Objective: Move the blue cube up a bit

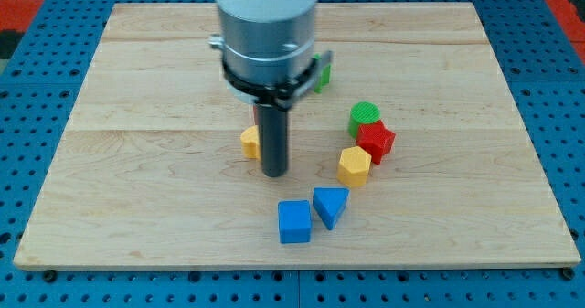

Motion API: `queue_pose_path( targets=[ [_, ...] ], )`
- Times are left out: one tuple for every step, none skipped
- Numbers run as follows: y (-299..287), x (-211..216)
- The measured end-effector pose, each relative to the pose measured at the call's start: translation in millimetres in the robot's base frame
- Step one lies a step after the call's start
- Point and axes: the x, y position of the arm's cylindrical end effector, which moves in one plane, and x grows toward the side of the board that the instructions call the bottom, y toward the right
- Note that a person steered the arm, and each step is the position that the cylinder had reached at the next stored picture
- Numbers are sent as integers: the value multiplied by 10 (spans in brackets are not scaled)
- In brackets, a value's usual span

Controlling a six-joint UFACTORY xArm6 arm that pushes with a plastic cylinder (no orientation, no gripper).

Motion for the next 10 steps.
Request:
queue_pose_path(
  targets=[
    [-414,211],
    [-602,1197],
    [-572,1203],
    [-572,1203],
    [-480,1197],
    [-62,1200],
    [-9,1200],
    [181,1199],
    [387,1202],
    [400,1112]
  ],
)
